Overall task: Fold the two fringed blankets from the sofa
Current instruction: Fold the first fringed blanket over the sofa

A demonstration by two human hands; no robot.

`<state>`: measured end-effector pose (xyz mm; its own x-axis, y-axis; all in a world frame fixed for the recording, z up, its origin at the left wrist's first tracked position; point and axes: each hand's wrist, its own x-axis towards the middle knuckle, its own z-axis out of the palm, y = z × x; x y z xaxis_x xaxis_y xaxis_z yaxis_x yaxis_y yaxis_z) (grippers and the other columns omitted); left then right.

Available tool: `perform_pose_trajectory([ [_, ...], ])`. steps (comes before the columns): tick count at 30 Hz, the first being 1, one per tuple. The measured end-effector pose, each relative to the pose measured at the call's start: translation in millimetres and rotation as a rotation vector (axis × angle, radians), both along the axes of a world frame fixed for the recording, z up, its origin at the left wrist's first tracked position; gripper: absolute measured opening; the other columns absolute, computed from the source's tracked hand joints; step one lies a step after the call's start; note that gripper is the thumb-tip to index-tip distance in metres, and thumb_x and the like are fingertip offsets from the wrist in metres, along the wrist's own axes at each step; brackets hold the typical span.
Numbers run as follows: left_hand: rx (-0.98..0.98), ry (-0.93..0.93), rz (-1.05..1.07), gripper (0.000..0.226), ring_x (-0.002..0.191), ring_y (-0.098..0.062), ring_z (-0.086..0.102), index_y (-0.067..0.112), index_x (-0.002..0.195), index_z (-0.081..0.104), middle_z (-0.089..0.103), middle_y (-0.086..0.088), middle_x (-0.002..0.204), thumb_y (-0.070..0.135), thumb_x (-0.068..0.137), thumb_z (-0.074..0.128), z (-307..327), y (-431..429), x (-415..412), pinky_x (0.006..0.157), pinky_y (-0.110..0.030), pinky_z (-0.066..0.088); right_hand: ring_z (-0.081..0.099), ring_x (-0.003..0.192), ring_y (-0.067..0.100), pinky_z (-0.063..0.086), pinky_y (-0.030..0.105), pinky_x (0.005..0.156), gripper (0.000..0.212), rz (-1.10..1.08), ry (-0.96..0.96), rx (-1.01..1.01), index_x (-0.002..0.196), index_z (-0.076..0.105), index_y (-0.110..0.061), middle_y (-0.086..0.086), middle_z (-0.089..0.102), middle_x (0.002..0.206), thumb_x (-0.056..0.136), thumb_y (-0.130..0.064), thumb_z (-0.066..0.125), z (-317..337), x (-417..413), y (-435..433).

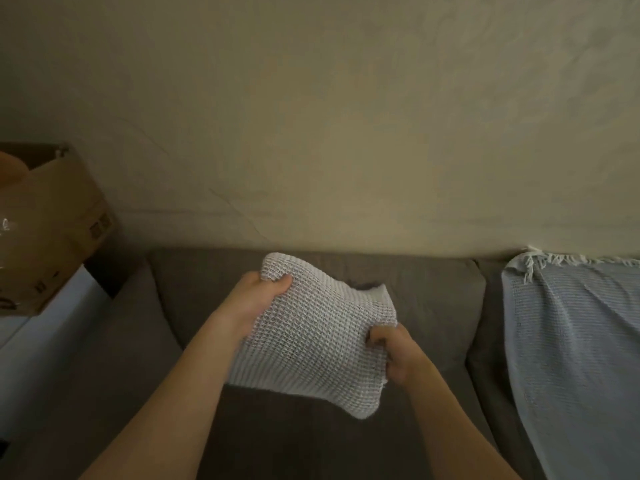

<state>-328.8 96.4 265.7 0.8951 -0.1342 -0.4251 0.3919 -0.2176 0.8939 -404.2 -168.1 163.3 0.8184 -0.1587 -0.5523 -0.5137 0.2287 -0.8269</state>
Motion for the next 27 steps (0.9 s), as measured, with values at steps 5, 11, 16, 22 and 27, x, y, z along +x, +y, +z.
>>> perform_pose_trajectory([
  [5,0.505,-0.451,-0.381,0.041,0.112,-0.011,0.067,0.027,0.131,0.067,0.072,0.014,0.121,0.051,0.099,0.066,-12.4,-20.7,-3.4,0.102,-0.039,0.052,0.056,0.124,0.04,0.051,0.052,0.106,0.092,-0.067,0.104,-0.557,0.148,0.034,-0.001,0.022,0.049,0.14,0.07,-0.025,0.075,13.2,9.6,26.1],
  [11,0.942,-0.671,-0.664,0.021,0.104,-0.029,0.073,0.034,0.12,0.065,0.074,0.002,0.116,0.042,0.101,0.062,-14.0,-33.4,-8.4,0.083,-0.043,0.059,0.013,0.162,0.02,0.013,0.049,0.13,0.102,0.287,-0.934,-1.176,0.163,0.028,-0.02,0.0,0.029,0.17,0.066,-0.016,0.06,59.6,19.8,54.6],
  [16,1.036,-0.719,-0.757,0.037,0.111,-0.026,0.072,0.033,0.133,0.066,0.073,0.001,0.129,0.026,0.097,0.07,-24.3,-30.6,-12.2,0.089,-0.043,0.059,0.035,0.153,0.023,0.024,0.047,0.126,0.109,0.772,-0.834,-1.322,0.165,0.013,-0.034,-0.003,0.053,0.154,0.071,-0.033,0.068,46.1,33.4,66.0],
  [22,0.88,-0.63,-0.776,0.015,0.102,-0.017,0.071,0.038,0.104,0.07,0.075,0.012,0.106,0.046,0.091,0.075,-39.6,-21.5,-8.3,0.084,-0.04,0.055,0.071,0.092,0.026,0.051,0.037,0.069,0.051,0.979,-0.412,-1.318,0.096,0.063,-0.022,-0.001,0.069,0.093,0.069,-0.061,0.084,51.5,50.6,52.1],
  [27,0.767,-0.563,-0.685,0.043,0.09,-0.003,0.068,0.033,0.099,0.069,0.074,0.018,0.096,0.051,0.069,0.094,-51.6,-4.8,2.5,0.074,-0.027,0.051,0.067,0.074,0.021,0.048,0.034,0.062,0.042,0.975,-0.436,-1.339,0.07,0.057,-0.028,-0.007,0.062,0.072,0.067,-0.06,0.084,70.4,54.7,52.9],
])
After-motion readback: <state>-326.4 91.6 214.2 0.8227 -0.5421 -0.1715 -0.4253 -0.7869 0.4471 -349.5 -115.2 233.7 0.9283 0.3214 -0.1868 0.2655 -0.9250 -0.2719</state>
